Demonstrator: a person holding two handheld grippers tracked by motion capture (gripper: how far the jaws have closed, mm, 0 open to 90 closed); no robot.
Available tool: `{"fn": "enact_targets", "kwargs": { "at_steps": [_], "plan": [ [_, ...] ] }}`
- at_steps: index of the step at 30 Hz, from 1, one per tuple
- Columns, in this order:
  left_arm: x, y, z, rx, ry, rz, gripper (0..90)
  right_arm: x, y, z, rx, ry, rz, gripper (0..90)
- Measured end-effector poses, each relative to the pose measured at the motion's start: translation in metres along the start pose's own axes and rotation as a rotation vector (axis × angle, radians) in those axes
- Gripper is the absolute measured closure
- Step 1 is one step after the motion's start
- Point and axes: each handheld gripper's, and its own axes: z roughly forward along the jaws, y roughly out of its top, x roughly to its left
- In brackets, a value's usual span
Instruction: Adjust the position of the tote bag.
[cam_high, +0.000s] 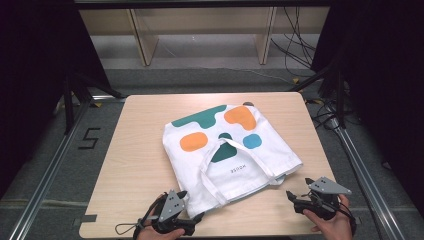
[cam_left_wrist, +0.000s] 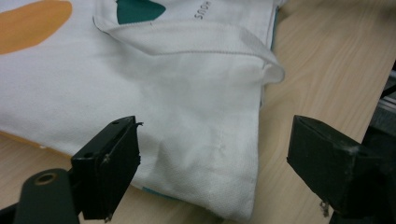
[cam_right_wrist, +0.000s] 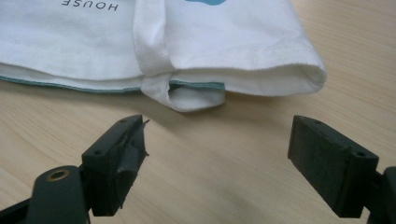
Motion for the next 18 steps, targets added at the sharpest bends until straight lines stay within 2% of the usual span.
{"fn": "enact_targets", "kwargs": {
  "at_steps": [2, 3, 4, 6, 7, 8, 11, 12, 13, 14, 15, 16, 17, 18],
  "plan": [
    [-0.002, -0.0008, 0.0017, 0.01, 0.007, 0.009, 15.4, -0.0002, 0.0, 0.0013, -0.019, -0.016, -0.014, 20.1],
    [-0.0031, -0.0017, 0.0039, 0.028, 0.016, 0.031, 15.3, 0.0011, -0.0004, 0.0017, -0.016, -0.007, 0.002, 20.1],
    [-0.0034, -0.0017, 0.004, 0.04, 0.023, 0.037, 15.2, -0.0003, -0.0002, 0.0015, -0.017, -0.013, -0.02, 20.2],
    [-0.0017, -0.0018, 0.0033, 0.07, 0.032, 0.067, 15.1, -0.0009, -0.0002, 0.0019, -0.018, -0.003, -0.018, 20.3],
    [-0.0028, -0.0026, 0.0043, 0.065, 0.034, 0.051, 15.4, -0.0011, 0.0, 0.0021, -0.014, 0.001, -0.016, 20.3],
    [-0.0003, -0.0024, 0.0047, 0.065, 0.047, 0.08, 16.0, -0.0014, 0.0, 0.0023, -0.018, -0.005, -0.022, 20.3],
    [0.001, -0.0041, 0.0071, 0.071, 0.054, 0.081, 17.8, -0.0005, -0.0001, 0.0016, -0.019, -0.008, -0.022, 20.5],
    [0.0026, -0.0041, 0.0066, 0.1, 0.056, 0.109, 18.1, -0.0002, 0.0, 0.0021, -0.01, 0.008, -0.008, 20.5],
    [0.0026, -0.0041, 0.0066, 0.1, 0.056, 0.109, 18.7, -0.0011, 0.0003, 0.0018, -0.009, -0.003, -0.022, 20.5],
    [0.0004, -0.005, 0.0081, 0.105, 0.091, 0.13, 19.7, 0.0007, -0.0001, 0.0014, -0.002, 0.001, -0.003, 20.5],
    [-0.0006, -0.0048, 0.0078, 0.11, 0.093, 0.149, 20.9, 0.0006, -0.0002, 0.0012, 0.0, 0.001, -0.008, 20.5],
    [-0.0006, -0.0048, 0.0078, 0.11, 0.093, 0.149, 22.1, 0.0006, -0.0002, 0.0011, -0.001, 0.002, -0.009, 20.5],
    [0.0004, -0.0041, 0.007, 0.141, 0.095, 0.196, 22.7, 0.0006, 0.0, 0.0014, -0.001, 0.002, -0.005, 20.5],
    [-0.0008, -0.0046, 0.0081, 0.144, 0.097, 0.197, 22.7, 0.0006, 0.0, 0.0014, -0.001, 0.002, -0.005, 20.5]
  ]
}}
